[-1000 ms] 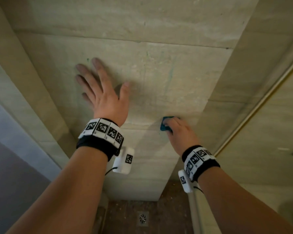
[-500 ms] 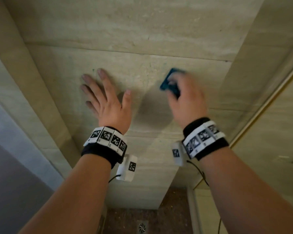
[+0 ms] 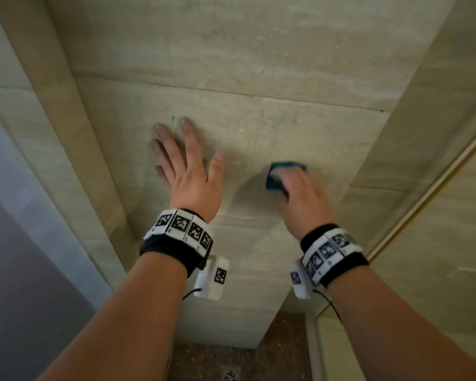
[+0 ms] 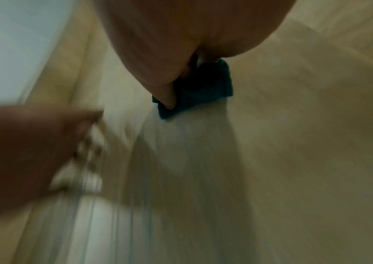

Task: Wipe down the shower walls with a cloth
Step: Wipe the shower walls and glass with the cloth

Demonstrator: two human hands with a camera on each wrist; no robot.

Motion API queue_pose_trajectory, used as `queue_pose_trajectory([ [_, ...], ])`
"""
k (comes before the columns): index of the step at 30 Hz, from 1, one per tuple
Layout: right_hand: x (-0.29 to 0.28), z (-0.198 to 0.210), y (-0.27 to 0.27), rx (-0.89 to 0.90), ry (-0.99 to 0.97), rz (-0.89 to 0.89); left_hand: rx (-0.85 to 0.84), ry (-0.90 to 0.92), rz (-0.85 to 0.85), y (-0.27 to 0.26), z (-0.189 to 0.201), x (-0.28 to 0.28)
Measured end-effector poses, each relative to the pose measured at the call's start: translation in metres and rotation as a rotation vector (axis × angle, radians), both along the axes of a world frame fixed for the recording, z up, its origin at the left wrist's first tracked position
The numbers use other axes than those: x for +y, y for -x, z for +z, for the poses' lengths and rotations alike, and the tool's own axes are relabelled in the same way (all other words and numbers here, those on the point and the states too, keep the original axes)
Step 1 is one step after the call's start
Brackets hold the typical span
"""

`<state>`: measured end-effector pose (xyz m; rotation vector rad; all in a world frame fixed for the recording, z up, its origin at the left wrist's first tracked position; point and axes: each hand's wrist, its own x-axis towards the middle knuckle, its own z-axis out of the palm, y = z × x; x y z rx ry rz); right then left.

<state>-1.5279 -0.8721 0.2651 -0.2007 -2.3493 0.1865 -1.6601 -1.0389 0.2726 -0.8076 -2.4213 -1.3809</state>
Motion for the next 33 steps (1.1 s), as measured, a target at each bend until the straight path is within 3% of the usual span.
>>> queue_pose_trajectory([
  [4,0.011,0.106,0.013,0.413,0.150,-0.057,-0.013,0.018,-0.026,0.000,0.000,-0.007],
  [7,0.006,0.130,0.024,0.521,0.212,-0.017,0.010,0.015,-0.045,0.003,-0.003,-0.011],
  [10,-0.013,0.094,0.037,0.320,0.082,0.014,0.030,0.023,-0.039,0.005,-0.006,-0.012],
  [14,-0.026,-0.009,0.044,-0.017,-0.106,0.128,0.039,0.017,-0.054,0.008,-0.008,-0.016],
  [17,-0.020,-0.084,0.027,-0.362,-0.108,0.103,0.029,0.030,-0.078,0.009,-0.008,-0.021],
  [19,-0.016,-0.107,0.013,-0.527,-0.078,0.068,0.023,0.041,-0.085,0.009,-0.007,-0.023],
  [20,-0.014,-0.106,0.010,-0.527,-0.063,0.061,0.023,0.048,-0.084,0.008,-0.006,-0.023],
  [23,-0.017,-0.074,0.012,-0.360,-0.054,0.050,0.011,0.070,-0.092,0.007,-0.003,-0.025],
  [26,-0.023,-0.010,0.019,-0.121,-0.061,0.065,0.016,0.049,-0.091,0.003,-0.001,-0.028],
  [30,-0.015,0.092,0.031,0.321,0.158,0.010,0.078,-0.066,0.034,-0.003,0.002,-0.036],
  [33,-0.012,0.129,0.039,0.536,0.239,0.015,0.080,-0.133,0.111,0.006,0.012,-0.038],
])
